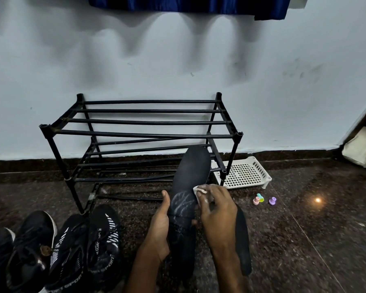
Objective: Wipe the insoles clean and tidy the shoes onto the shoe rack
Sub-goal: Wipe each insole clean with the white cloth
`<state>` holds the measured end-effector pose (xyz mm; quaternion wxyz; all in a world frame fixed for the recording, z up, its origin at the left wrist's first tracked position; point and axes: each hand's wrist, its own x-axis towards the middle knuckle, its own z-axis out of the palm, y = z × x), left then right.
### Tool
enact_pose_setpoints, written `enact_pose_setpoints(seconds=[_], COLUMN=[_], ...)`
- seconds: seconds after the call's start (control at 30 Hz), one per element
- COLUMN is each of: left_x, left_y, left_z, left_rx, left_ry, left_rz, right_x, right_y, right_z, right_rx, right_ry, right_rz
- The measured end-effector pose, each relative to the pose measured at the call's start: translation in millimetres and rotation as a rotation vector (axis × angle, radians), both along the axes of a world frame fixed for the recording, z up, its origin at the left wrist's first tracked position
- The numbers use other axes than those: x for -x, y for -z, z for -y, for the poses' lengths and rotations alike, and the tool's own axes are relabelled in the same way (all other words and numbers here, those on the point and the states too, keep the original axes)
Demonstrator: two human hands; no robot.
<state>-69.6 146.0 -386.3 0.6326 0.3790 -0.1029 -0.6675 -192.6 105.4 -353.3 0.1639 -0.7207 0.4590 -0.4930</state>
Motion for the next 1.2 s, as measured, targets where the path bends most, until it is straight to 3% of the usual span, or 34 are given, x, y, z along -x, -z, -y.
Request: enact_pose_setpoints(seconds=[0.13, 0.33, 0.4, 0.57, 0.7, 0.8, 0.9, 1.1, 1.2], left_x=[-6, 2, 4, 7, 5, 5, 4, 0, 2], left_y=[7, 8, 9, 5, 10, 7, 7, 4, 3], left_z=[4, 2, 1, 5, 8, 9, 8, 2, 2], left_rx=[0.001, -0.011, -0.021, -0.032, 0.004, -0.001, -0.010, -0.031, -0.005], left_ry=[-0.038, -0.065, -0.085, -0.080, -0.101, -0.080, -0.030, -0.023, 0.044], left_rz=[0.006, 0.188, 0.163, 0.001, -0.105, -0.178, -0.115, -0.045, -0.009], right_x=[2, 0, 4, 5, 6, 7, 2, 6, 4], right_y=[1, 17, 19, 9, 2, 1, -1, -2, -2], right_z=[2, 7, 9, 17, 17, 21, 20, 19, 20], right_rx=[0.050, -0.069, -0.111, -0.026, -0.146, -0.127, -0.053, -0.142, -0.096], right_ry=[0.062, -0.199, -0.266, -0.124, -0.335, -0.258, -0.123, -0.305, -0.160], right_rz=[-0.009, -0.272, -0.304, -0.176, -0.304, -0.276, -0.185, -0.285, -0.185])
